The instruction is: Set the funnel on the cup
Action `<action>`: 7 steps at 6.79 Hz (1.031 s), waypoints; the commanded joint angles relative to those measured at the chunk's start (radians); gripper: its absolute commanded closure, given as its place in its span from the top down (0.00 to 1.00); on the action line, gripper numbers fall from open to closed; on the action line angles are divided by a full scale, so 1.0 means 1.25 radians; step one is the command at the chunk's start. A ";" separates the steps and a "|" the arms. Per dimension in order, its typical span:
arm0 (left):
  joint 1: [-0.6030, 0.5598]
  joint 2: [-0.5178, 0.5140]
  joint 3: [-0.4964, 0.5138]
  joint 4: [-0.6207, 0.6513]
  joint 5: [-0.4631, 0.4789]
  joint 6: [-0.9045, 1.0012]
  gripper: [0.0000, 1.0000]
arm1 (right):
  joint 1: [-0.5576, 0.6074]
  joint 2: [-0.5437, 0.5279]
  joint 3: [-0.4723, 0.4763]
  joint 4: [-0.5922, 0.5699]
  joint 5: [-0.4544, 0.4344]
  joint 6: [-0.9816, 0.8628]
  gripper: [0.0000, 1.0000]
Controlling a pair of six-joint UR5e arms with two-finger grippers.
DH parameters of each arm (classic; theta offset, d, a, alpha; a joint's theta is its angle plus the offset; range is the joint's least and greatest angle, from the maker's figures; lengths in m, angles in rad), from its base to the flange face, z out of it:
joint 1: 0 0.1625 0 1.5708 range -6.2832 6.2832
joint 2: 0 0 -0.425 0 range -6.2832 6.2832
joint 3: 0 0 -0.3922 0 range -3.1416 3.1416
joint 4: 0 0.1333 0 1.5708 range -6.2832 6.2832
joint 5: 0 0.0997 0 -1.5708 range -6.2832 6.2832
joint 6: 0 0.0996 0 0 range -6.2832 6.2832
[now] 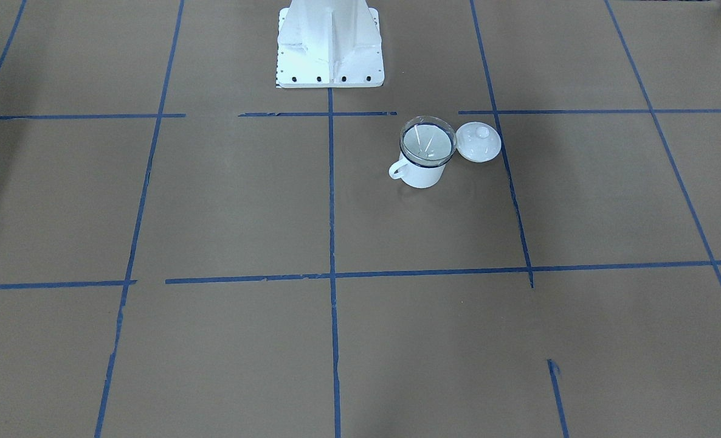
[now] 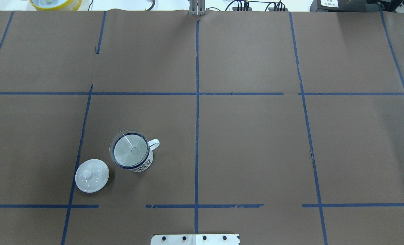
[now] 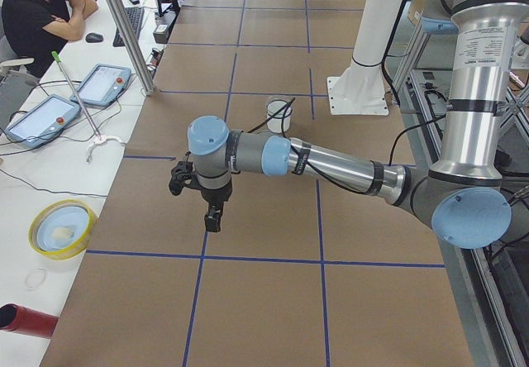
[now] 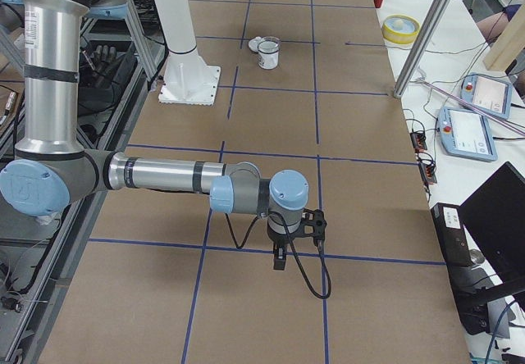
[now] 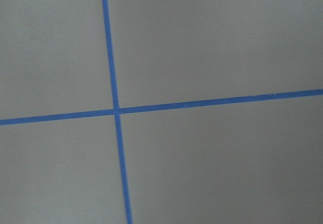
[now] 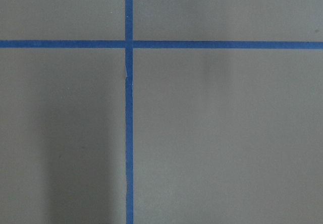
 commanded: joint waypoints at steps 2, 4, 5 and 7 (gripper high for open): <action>-0.025 0.034 0.043 -0.005 -0.017 0.067 1.00 | 0.000 0.000 0.000 0.000 0.000 0.000 1.00; -0.023 0.033 0.051 -0.026 -0.018 0.053 1.00 | 0.000 0.000 0.001 0.000 0.000 0.000 1.00; -0.024 0.035 0.060 -0.082 -0.019 0.048 1.00 | 0.000 0.000 0.001 0.000 0.000 0.000 1.00; -0.024 0.062 0.077 -0.091 -0.020 -0.018 1.00 | 0.000 0.000 0.000 0.000 0.000 0.000 1.00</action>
